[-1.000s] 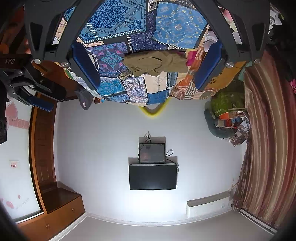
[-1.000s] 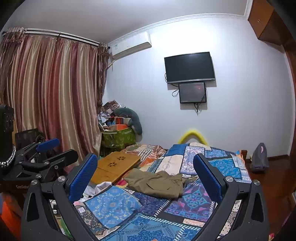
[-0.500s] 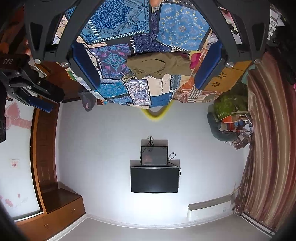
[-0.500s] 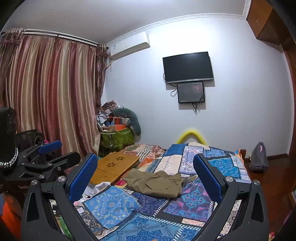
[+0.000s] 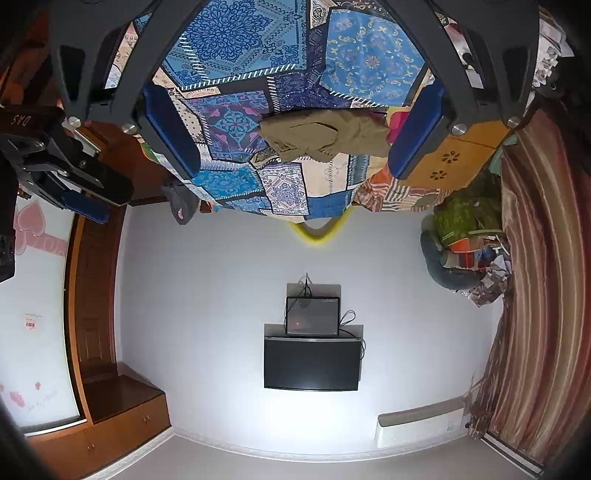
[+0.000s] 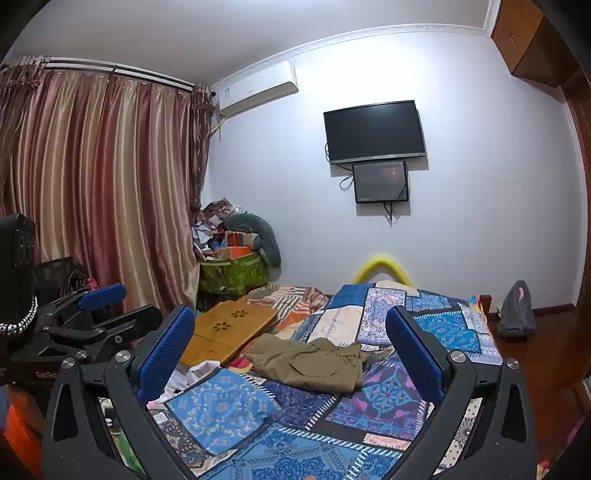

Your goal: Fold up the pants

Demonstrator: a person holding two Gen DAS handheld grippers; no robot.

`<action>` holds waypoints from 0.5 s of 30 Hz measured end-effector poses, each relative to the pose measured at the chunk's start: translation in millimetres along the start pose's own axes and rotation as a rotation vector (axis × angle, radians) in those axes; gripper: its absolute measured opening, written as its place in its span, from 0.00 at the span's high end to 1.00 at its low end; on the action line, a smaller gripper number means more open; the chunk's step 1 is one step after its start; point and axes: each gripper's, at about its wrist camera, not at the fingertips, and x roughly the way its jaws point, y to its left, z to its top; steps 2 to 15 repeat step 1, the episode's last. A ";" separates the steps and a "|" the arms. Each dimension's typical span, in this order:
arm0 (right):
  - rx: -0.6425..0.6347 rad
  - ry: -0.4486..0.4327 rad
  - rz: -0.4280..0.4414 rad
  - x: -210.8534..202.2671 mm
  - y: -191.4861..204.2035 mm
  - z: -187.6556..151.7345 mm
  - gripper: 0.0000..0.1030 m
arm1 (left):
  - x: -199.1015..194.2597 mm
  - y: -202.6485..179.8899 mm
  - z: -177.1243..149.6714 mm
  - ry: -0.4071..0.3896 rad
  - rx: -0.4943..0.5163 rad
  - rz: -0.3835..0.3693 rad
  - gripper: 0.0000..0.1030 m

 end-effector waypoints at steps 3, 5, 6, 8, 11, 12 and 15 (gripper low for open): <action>0.000 0.001 -0.002 0.3 -0.3 -0.4 0.00 | 0.5 0.1 0.4 0.001 0.000 -0.001 0.00; 0.000 0.001 -0.002 0.3 -0.3 -0.4 0.00 | 0.5 0.1 0.4 0.001 0.000 -0.001 0.00; 0.000 0.001 -0.002 0.3 -0.3 -0.4 0.00 | 0.5 0.1 0.4 0.001 0.000 -0.001 0.00; 0.000 0.001 -0.002 0.3 -0.3 -0.4 0.00 | 0.5 0.1 0.4 0.001 0.000 -0.001 0.00; 0.000 0.001 -0.002 0.3 -0.3 -0.4 0.00 | 0.5 0.1 0.4 0.001 0.000 -0.001 0.00; 0.000 0.001 -0.002 0.3 -0.3 -0.4 0.00 | 0.5 0.1 0.4 0.001 0.000 -0.001 0.00; 0.000 0.001 -0.002 0.3 -0.3 -0.4 0.00 | 0.5 0.1 0.4 0.001 0.000 -0.001 0.00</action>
